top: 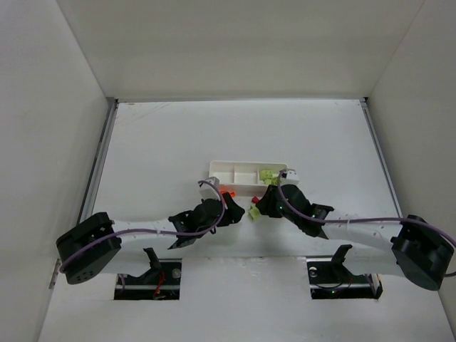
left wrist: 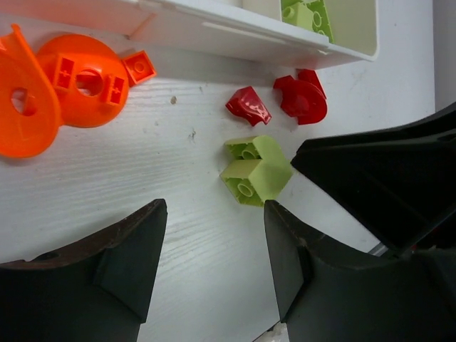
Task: Sort the legos into containers by color
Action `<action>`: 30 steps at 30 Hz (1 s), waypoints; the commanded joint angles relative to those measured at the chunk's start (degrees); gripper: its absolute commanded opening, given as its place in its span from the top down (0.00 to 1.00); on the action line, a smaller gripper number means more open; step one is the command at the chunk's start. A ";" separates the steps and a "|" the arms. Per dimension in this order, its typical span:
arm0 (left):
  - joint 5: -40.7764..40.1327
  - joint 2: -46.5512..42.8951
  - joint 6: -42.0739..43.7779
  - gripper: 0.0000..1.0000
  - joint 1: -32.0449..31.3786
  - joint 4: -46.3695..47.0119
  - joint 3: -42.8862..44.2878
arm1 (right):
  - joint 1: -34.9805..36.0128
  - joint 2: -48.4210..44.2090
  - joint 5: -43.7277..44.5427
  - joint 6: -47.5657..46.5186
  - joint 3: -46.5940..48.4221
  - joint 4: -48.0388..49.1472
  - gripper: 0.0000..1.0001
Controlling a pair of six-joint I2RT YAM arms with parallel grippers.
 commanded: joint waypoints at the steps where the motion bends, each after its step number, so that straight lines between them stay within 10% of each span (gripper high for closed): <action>1: -0.78 1.60 -1.24 0.46 -1.66 4.94 -0.52 | -2.37 -3.94 1.10 1.58 -1.82 3.16 0.58; 30: -5.35 23.33 27.85 0.48 -9.04 6.17 13.63 | -6.42 -5.71 -0.30 -0.53 -5.78 6.76 0.44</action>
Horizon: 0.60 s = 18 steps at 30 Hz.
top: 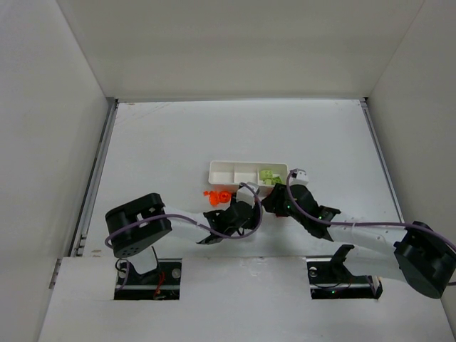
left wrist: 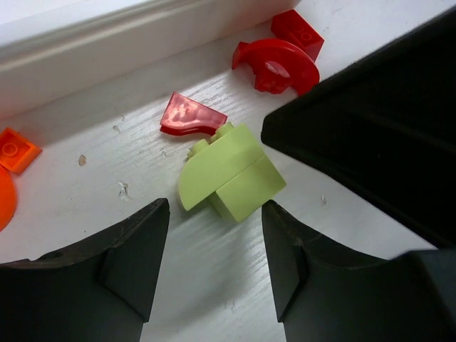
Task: Sort the legos into containers by color
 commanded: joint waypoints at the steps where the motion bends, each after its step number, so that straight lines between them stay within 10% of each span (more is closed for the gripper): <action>1: -1.13 -0.87 1.10 0.48 -1.72 -1.17 -0.27 | -1.09 -0.62 -0.28 -0.93 -0.62 4.42 0.43; 18: -2.63 -9.05 -3.03 0.62 -1.55 -4.60 -3.96 | 1.01 4.65 -0.02 1.36 0.78 3.37 0.81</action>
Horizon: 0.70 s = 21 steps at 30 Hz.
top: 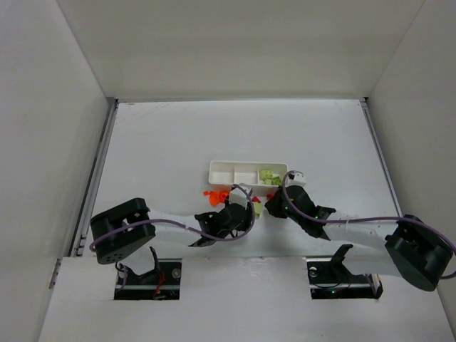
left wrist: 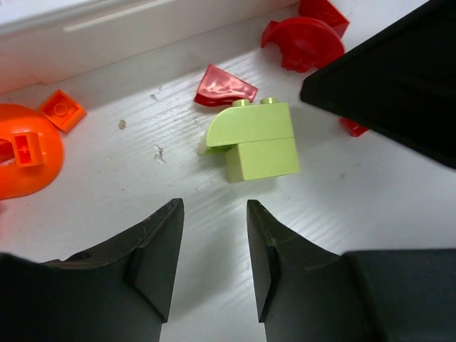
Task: Sort the legos into containers by color
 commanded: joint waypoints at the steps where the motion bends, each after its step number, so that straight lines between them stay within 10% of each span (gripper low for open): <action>1: -0.68 -2.67 -1.51 0.59 -1.61 0.47 -0.38 | 2.33 2.67 0.44 1.18 1.66 1.19 0.81; 21: -1.92 1.98 11.22 0.44 0.93 5.73 2.25 | 4.10 -1.63 2.73 0.83 1.40 -3.30 0.79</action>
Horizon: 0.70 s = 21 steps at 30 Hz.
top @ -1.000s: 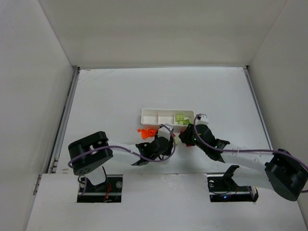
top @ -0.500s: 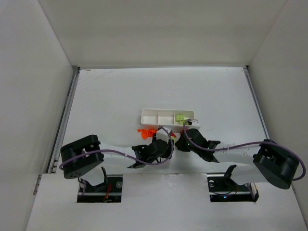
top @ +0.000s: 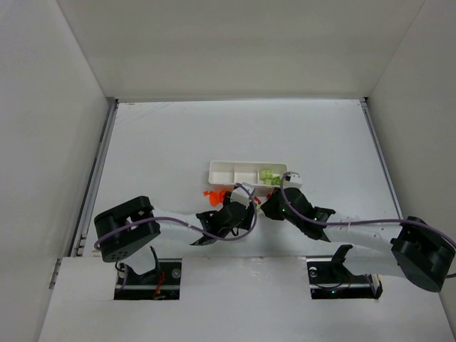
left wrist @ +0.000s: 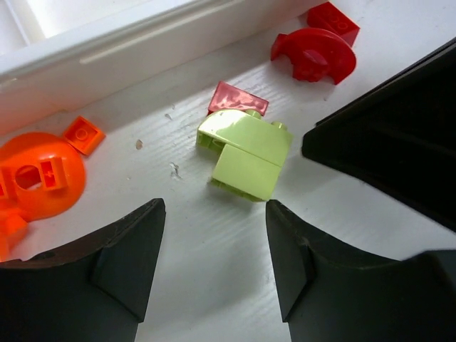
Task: Sort the legos into containers by color
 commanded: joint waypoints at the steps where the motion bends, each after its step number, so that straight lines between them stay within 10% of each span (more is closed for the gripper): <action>1: 0.18 1.94 6.45 0.45 0.73 4.36 2.56 | -1.61 -2.22 1.39 -0.94 -0.66 -0.52 0.78; 21: 7.66 8.62 13.49 0.51 3.55 3.58 7.66 | -2.32 -2.49 0.77 -2.70 -1.27 1.41 0.69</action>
